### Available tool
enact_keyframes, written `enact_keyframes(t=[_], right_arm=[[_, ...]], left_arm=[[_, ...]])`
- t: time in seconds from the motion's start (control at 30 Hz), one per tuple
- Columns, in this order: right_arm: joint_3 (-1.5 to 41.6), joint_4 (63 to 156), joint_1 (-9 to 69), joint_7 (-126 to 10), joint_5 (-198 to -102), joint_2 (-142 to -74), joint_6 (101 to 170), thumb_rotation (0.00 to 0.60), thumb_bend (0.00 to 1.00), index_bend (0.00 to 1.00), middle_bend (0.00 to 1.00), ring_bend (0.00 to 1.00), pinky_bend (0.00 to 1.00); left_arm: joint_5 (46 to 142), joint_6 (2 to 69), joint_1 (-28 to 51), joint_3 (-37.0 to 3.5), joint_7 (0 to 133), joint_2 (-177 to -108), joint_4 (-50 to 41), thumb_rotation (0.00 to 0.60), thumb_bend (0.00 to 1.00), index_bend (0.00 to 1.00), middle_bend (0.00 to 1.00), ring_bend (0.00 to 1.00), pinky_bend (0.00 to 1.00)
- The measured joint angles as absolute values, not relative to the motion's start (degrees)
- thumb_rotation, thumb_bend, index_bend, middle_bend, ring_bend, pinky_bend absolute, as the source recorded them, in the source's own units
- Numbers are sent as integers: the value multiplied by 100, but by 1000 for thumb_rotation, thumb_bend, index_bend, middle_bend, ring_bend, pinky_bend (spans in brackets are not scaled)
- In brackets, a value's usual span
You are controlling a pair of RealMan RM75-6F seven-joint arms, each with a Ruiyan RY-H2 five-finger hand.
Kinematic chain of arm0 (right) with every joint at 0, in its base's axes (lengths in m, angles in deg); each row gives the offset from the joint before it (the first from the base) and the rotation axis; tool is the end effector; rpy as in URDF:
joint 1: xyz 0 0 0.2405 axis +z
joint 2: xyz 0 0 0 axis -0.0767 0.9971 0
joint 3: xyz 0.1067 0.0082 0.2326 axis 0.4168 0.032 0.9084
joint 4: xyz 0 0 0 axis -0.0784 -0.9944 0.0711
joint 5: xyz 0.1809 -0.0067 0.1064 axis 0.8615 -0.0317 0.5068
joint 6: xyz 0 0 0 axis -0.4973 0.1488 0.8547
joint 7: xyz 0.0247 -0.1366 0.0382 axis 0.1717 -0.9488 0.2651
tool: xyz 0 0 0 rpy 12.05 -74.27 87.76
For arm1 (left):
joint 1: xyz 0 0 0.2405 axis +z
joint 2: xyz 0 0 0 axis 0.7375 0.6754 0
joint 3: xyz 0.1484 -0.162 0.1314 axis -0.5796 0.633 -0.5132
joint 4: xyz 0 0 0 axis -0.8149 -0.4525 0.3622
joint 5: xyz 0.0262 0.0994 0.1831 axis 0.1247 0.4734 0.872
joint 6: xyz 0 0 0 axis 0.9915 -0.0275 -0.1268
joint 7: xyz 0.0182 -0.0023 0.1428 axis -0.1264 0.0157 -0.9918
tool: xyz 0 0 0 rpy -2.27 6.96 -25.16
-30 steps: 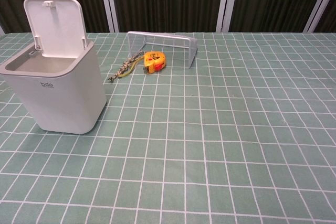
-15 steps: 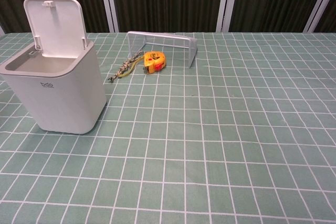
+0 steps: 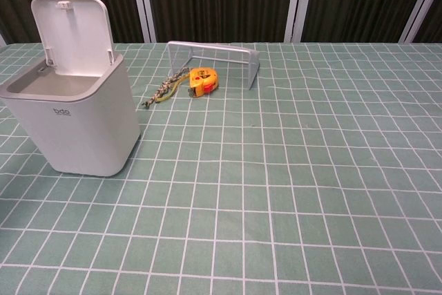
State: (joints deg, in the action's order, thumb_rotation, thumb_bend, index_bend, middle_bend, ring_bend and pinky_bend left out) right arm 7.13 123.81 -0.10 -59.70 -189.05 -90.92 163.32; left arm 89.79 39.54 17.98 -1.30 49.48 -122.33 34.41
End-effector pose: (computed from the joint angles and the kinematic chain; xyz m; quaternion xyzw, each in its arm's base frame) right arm -0.2868 -0.1531 0.1388 0.6716 -0.3179 0.4298 0.5130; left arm -0.1512 0.3291 0.1618 -0.5751 -0.4096 -0.4826 0.5182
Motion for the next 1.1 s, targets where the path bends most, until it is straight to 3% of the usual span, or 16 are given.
enact_keyframes(t=[0.3, 0.57, 0.87, 1.1], right_arm=[[718, 12399, -7, -5812, -18907, -9026, 16362, 600, 264, 0, 0, 0, 0], [619, 12466, 11, -5562, -19013, -8900, 16319, 600, 264, 0, 0, 0, 0], [586, 12493, 6, -5550, -19077, -8869, 16326, 600, 264, 0, 0, 0, 0], [550, 12511, 3, -5529, -19138, -8869, 16324, 600, 264, 0, 0, 0, 0]], left_arm=[[7485, 3399, 969, -107, 3961, -12094, 3742, 600, 525, 270, 1000, 1000, 1000], [6729, 3175, 465, -430, 3549, -11901, 3849, 600, 523, 291, 1000, 1000, 1000], [6880, 3404, 455, -710, 3507, -11619, 4252, 600, 557, 321, 1000, 1000, 1000], [7327, 3431, 736, -1147, 3617, -11209, 4674, 600, 579, 323, 1000, 1000, 1000]])
